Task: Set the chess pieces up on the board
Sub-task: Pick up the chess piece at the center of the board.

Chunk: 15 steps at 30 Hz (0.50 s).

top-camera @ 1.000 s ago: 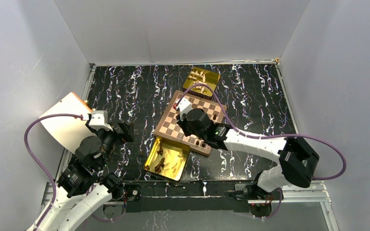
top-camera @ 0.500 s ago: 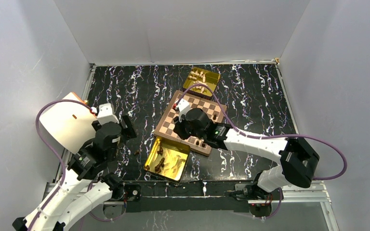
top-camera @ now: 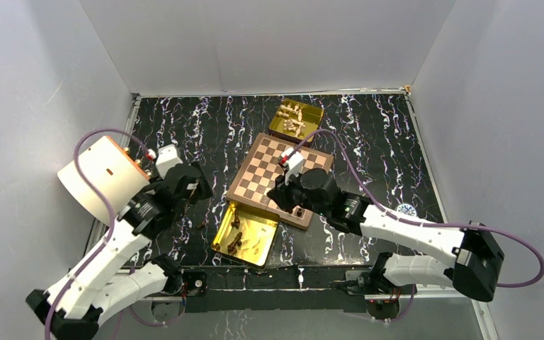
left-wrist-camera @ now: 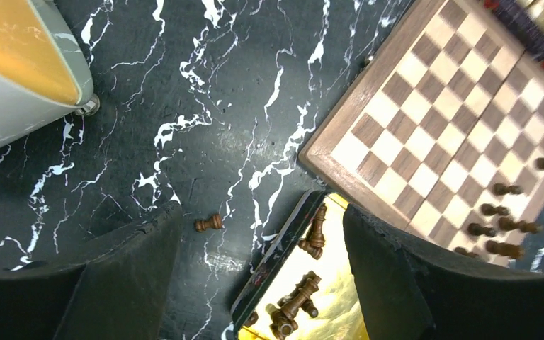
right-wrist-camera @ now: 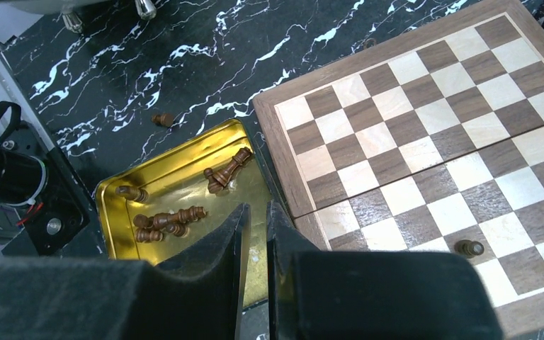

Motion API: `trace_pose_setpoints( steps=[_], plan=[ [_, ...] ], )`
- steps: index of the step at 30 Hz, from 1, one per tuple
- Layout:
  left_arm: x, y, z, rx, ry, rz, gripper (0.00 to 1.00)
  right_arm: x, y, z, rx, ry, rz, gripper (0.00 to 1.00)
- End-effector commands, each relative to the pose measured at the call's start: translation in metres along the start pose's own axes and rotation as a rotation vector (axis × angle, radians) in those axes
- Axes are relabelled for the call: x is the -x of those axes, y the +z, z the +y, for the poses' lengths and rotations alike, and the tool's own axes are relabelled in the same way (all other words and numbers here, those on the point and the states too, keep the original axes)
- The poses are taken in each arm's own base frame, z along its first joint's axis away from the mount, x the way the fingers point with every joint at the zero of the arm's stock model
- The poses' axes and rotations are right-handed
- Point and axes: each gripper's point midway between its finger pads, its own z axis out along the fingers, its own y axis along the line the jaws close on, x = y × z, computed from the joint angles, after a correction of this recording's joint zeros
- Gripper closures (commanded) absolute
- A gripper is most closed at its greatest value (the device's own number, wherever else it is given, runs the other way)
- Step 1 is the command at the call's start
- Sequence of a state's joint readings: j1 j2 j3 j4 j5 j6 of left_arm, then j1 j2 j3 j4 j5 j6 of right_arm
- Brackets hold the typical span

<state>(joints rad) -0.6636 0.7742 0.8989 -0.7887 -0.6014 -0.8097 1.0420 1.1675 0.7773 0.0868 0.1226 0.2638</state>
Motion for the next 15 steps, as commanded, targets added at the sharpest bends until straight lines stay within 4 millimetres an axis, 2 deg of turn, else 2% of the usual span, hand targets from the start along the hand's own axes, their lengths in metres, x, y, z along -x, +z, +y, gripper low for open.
trace_pose_setpoints(
  steps=[1, 3, 6, 9, 12, 15],
  plan=[
    [-0.013, 0.011, -0.004, 0.046, 0.19, 0.114, 0.21, 0.03, -0.017, 0.005, 0.018, 0.011, -0.132, 0.77],
    [-0.02, 0.015, -0.001, 0.09, 0.262, 0.171, 0.24, 0.033, -0.023, 0.006, 0.025, 0.007, -0.148, 0.77],
    [-0.028, 0.019, 0.005, 0.15, 0.31, 0.229, 0.35, 0.035, -0.031, 0.006, 0.033, 0.004, -0.166, 0.77],
    [-0.042, 0.023, 0.002, 0.14, 0.337, 0.294, 0.43, 0.032, -0.037, 0.004, 0.03, 0.003, -0.176, 0.77],
    [-0.055, 0.025, -0.003, 0.091, 0.429, 0.375, 0.45, 0.031, -0.043, 0.002, 0.026, 0.002, -0.187, 0.77],
    [-0.055, 0.027, 0.002, 0.116, 0.506, 0.406, 0.44, 0.031, -0.048, 0.002, 0.029, 0.002, -0.198, 0.77]
  ],
)
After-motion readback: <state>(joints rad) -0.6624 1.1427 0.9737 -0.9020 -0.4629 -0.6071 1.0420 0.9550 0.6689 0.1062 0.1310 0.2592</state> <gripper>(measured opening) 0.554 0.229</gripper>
